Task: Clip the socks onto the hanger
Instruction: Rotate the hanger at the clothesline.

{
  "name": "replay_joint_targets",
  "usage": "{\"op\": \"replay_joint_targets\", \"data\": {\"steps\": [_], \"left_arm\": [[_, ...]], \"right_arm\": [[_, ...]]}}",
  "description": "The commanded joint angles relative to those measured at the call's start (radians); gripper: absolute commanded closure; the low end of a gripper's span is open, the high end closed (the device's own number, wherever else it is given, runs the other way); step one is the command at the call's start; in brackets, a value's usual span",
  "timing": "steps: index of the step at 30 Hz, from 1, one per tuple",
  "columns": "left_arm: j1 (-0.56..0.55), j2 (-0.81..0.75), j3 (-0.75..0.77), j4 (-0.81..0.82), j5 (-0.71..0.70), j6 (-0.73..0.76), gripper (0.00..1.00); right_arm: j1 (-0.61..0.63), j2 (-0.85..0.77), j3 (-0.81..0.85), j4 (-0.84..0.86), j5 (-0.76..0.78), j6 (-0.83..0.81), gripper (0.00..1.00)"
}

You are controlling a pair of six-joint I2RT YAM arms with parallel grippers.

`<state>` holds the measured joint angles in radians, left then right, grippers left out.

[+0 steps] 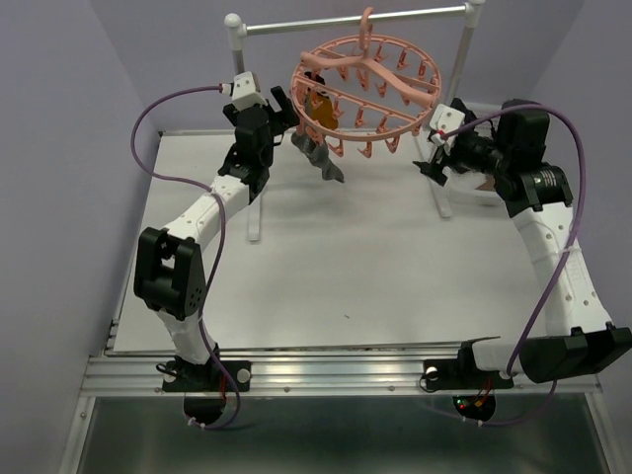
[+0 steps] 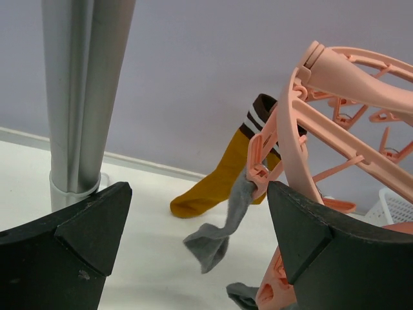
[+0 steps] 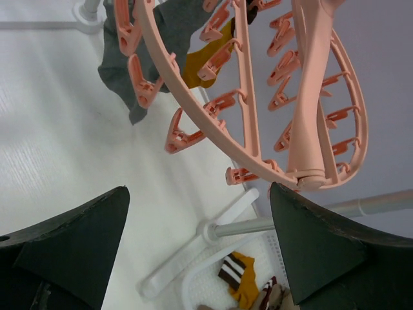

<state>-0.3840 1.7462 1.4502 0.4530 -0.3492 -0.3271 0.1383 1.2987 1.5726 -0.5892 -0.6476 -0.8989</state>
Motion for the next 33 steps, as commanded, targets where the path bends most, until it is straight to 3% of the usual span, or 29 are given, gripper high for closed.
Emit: {"op": "replay_joint_targets", "data": {"steps": [1, 7, 15, 21, 26, 33], "left_arm": [[0.017, 0.001, 0.065, 0.038, -0.014, 0.000, 0.01], [0.025, -0.001, 0.065, 0.041, -0.019, -0.003, 0.01], [0.031, 0.013, 0.091, 0.038, -0.013, 0.007, 0.01], [0.036, 0.036, 0.122, 0.038, -0.005, 0.007, 0.01], [0.036, 0.047, 0.133, 0.036, -0.011, 0.005, 0.01], [0.039, 0.041, 0.130, 0.036, -0.013, 0.014, 0.01]], "right_arm": [[0.004, 0.014, 0.079, -0.116, -0.095, -0.159, 0.07], [0.004, 0.122, 0.226, -0.152, -0.093, -0.187, 0.12], [0.024, 0.344, 0.527, -0.320, -0.061, -0.241, 0.20], [0.055, 0.412, 0.593, -0.446, -0.047, -0.331, 0.26], [0.107, 0.433, 0.581, -0.437, 0.049, -0.347, 0.27], [0.144, 0.487, 0.633, -0.437, 0.120, -0.331, 0.52]]}}
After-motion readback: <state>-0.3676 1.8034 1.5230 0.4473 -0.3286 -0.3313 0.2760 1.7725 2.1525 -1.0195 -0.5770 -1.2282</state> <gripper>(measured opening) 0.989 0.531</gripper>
